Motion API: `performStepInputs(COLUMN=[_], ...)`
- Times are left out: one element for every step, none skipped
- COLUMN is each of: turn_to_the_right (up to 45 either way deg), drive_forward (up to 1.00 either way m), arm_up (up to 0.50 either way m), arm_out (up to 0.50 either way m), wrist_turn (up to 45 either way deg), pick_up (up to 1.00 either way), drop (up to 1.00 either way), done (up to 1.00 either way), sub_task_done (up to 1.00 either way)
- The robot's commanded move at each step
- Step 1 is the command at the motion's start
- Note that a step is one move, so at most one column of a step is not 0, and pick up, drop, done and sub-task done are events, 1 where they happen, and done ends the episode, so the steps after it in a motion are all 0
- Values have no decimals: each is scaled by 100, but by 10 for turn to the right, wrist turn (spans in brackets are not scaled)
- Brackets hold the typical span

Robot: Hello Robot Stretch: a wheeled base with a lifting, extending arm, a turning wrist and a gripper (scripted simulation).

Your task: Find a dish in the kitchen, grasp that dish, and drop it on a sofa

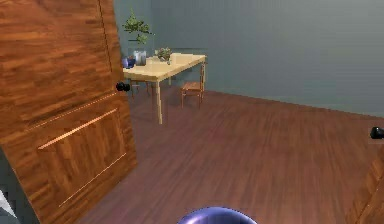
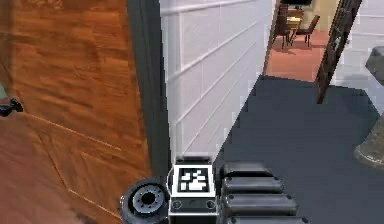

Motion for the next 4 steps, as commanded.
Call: performStepInputs(turn_to_the_right=[150,0,120,0], drive_forward=[0,100,0,50], arm_up=[0,0,0,0], arm_out=[0,0,0,0], wrist_turn=[0,0,0,0], pick_up=[0,0,0,0], drop=[0,0,0,0], done=[0,0,0,0], sub_task_done=[0,0,0,0])
